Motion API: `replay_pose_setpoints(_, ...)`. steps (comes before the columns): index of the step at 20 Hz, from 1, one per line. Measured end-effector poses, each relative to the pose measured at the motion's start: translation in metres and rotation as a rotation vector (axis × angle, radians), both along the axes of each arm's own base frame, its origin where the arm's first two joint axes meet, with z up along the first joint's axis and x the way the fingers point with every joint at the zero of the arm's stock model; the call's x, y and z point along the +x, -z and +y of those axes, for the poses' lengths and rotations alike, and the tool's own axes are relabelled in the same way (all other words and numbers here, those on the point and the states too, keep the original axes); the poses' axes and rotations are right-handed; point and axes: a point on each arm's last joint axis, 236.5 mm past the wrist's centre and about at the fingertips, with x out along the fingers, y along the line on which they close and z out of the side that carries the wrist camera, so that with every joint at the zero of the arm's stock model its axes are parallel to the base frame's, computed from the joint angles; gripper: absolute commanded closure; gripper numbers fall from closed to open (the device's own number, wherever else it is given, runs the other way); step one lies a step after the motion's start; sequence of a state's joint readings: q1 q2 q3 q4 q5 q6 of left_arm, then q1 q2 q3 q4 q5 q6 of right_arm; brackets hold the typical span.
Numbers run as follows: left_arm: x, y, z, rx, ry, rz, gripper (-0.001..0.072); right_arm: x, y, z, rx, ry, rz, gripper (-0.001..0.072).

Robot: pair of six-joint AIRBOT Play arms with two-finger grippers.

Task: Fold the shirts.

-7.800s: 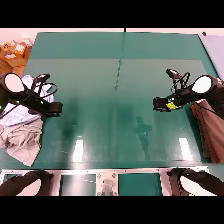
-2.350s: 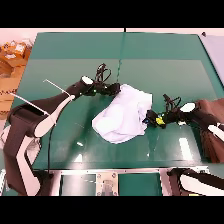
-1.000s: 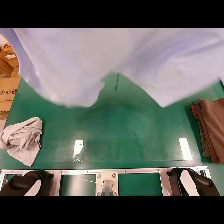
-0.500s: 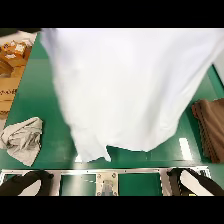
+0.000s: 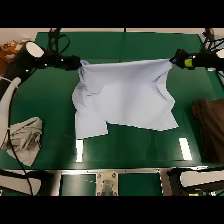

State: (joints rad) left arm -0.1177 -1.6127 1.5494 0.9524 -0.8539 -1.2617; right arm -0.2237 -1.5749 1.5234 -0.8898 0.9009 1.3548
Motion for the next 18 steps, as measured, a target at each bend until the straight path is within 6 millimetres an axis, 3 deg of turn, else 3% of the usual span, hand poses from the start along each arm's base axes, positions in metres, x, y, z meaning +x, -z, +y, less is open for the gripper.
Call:
replay_pose_setpoints(1,0.001,0.006,0.0,-0.024,-0.012,0.027,0.0115,0.002,0.008,-0.002,0.003,0.004,0.013,0.0453)
replay_pose_setpoints(2,0.0,0.01,0.002,-0.037,-0.017,0.049,0.0115,0.003,0.011,-0.008,0.004,0.011,0.02,0.0394)
replay_pose_setpoints(3,-0.002,0.013,0.007,-0.048,-0.022,0.075,0.0115,0.001,0.011,-0.015,0.01,0.018,0.028,0.0398)
replay_pose_setpoints(4,-0.004,0.011,0.016,-0.057,-0.032,0.096,0.0115,-0.005,0.01,-0.025,0.017,0.024,0.042,0.0404)
replay_pose_setpoints(6,-0.014,0.005,0.035,-0.07,-0.036,0.137,0.0115,-0.021,0.005,-0.046,0.035,0.04,0.081,0.0492)
replay_pose_setpoints(8,-0.027,0.0,0.059,-0.076,-0.041,0.182,0.0116,-0.046,0.004,-0.066,0.063,0.055,0.139,0.0694)
replay_pose_setpoints(10,-0.045,0.001,0.076,-0.079,-0.026,0.245,0.0116,-0.075,0.009,-0.082,0.089,0.076,0.204,0.0695)
replay_pose_setpoints(13,-0.075,0.016,0.085,-0.084,0.014,0.356,0.0116,-0.133,0.031,-0.097,0.131,0.131,0.319,0.0685)
replay_pose_setpoints(14,-0.084,0.026,0.086,-0.086,0.024,0.397,0.0115,-0.153,0.04,-0.101,0.147,0.165,0.346,0.0536)
replay_pose_setpoints(15,-0.095,0.036,0.087,-0.088,0.032,0.439,0.0115,-0.173,0.051,-0.104,0.167,0.197,0.379,0.0303)
replay_pose_setpoints(16,-0.104,0.048,0.087,-0.095,0.035,0.475,0.0115,-0.196,0.063,-0.104,0.194,0.23,0.417,0.0168)
replay_pose_setpoints(18,-0.124,0.074,0.085,-0.105,0.037,0.554,0.0115,-0.232,0.09,-0.097,0.256,0.28,0.491,0.0167)
